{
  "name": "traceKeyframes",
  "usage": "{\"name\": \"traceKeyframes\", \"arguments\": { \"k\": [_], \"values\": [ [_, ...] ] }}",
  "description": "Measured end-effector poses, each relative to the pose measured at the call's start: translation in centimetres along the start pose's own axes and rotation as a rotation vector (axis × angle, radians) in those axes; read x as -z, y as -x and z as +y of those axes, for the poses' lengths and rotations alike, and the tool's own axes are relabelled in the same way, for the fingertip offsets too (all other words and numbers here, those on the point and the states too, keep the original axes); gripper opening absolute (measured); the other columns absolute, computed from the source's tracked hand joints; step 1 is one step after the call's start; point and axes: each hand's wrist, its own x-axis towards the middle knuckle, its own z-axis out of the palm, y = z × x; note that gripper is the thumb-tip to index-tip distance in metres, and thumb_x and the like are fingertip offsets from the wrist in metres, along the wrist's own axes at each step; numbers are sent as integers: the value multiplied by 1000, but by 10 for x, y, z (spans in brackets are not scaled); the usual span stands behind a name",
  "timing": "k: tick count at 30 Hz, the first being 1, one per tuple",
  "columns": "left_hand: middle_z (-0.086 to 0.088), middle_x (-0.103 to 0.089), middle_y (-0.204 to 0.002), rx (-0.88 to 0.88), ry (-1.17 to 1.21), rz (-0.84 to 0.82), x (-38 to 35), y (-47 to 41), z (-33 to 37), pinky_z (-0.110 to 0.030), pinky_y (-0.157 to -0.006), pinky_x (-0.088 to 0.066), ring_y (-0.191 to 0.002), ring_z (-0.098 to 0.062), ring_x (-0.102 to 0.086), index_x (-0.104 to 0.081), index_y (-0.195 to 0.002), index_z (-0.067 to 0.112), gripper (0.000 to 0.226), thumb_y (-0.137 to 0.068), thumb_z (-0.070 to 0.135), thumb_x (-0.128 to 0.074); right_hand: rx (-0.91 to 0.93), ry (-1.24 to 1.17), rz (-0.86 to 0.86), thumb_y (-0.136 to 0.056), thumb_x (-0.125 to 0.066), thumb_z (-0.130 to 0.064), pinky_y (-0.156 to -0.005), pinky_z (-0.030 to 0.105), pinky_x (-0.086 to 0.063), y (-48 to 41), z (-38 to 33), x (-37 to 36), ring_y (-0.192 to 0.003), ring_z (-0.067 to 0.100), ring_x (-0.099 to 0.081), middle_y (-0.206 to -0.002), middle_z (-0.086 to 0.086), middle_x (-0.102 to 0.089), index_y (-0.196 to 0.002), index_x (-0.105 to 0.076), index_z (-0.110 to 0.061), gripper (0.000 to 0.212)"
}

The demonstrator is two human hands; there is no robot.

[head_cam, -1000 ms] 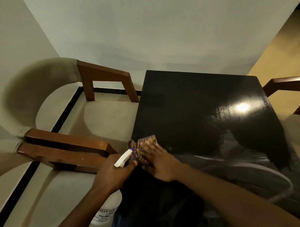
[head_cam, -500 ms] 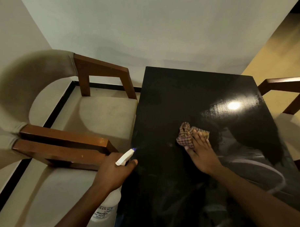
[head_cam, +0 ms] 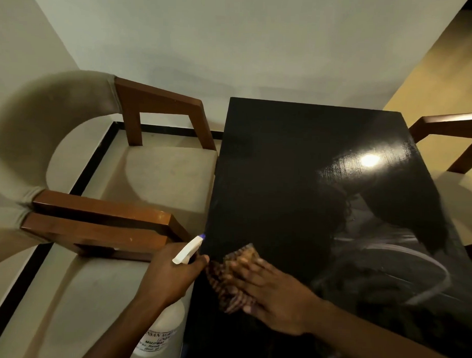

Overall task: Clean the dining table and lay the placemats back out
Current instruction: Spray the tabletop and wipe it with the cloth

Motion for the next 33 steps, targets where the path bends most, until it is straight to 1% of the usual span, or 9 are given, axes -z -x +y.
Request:
{"name": "traceKeyframes", "arguments": {
  "k": [6, 9, 12, 16, 20, 25, 28, 31, 33],
  "values": [
    [-5, -71, -69, 24, 25, 28, 0, 3, -6, -34, -64, -59, -65, -18, -70, -69, -80, 20, 17, -91, 25, -81, -403, -6, 114, -102, -11, -71, -131, 37, -2, 18, 105, 33, -161, 16, 4, -173, -5, 2, -167, -6, -23, 81],
    [-1, -70, -67, 56, 52, 33, 1, 5, -10, -27, -62, -54, -64, -16, -70, -68, -79, 22, 18, -91, 26, -81, -585, -111, 126, -107, -25, -60, -131, 41, 1, -32, 144, 65, -159, 15, 12, -173, -5, 11, -167, -1, -22, 75],
    [-2, -72, -69, 70, 81, 26, 2, 11, -12, -25, -57, -52, -58, -13, -69, -70, -81, 21, 15, -93, 26, -79, -650, -182, 114, -110, -30, -53, -130, 44, 4, -105, 148, 99, -161, 22, 11, -175, -1, 10, -167, -1, -23, 71],
    [-4, -74, -79, 141, 70, 32, 4, 20, -21, -21, -56, -52, -62, -14, -71, -70, -93, 22, 15, -90, 32, -81, -557, -175, 65, -109, -30, -55, -127, 48, 7, -184, 122, 112, -160, 25, 12, -175, 0, 12, -167, 2, -25, 73],
    [-7, -71, -72, 187, 85, 20, 7, 28, -26, -24, -52, -52, -48, -14, -64, -72, -87, 16, 19, -90, 32, -82, -363, -108, 14, -108, -31, -56, -124, 49, 7, -199, 70, 99, -160, 23, 13, -174, -3, 13, -166, 4, -32, 72],
    [-8, -69, -67, 196, 108, 16, 7, 34, -17, -36, -54, -50, -44, -13, -56, -70, -80, 14, 23, -86, 31, -84, -85, -56, -25, -103, -36, -54, -129, 57, -4, -143, 2, 49, -161, 22, 10, -175, -3, 2, -166, -4, -33, 73],
    [-3, -74, -69, 149, 151, 3, 0, 38, 0, -24, -52, -48, -47, -10, -62, -68, -82, 23, 15, -90, 20, -80, 28, -48, -32, -107, -39, -48, -130, 51, 1, -86, -20, 18, -161, 22, 9, -175, 2, -3, -167, -9, -25, 71],
    [10, -78, -77, 87, 135, -70, -10, 40, 20, -30, -62, -61, -69, -9, -75, -73, -84, 26, 14, -93, 16, -77, 8, 1, -65, -108, -29, -52, -129, 47, 6, -33, -15, 6, -160, 16, 15, -175, -2, 7, -168, -3, -29, 69],
    [1, -77, -76, 63, 102, -129, -20, 40, 33, -34, -63, -58, -67, -15, -73, -74, -80, 20, 13, -93, 19, -78, -51, -3, -78, -108, -26, -55, -128, 44, 12, 3, 1, 5, -159, 13, 19, -174, -6, 13, -167, 4, -33, 69]
  ]
}}
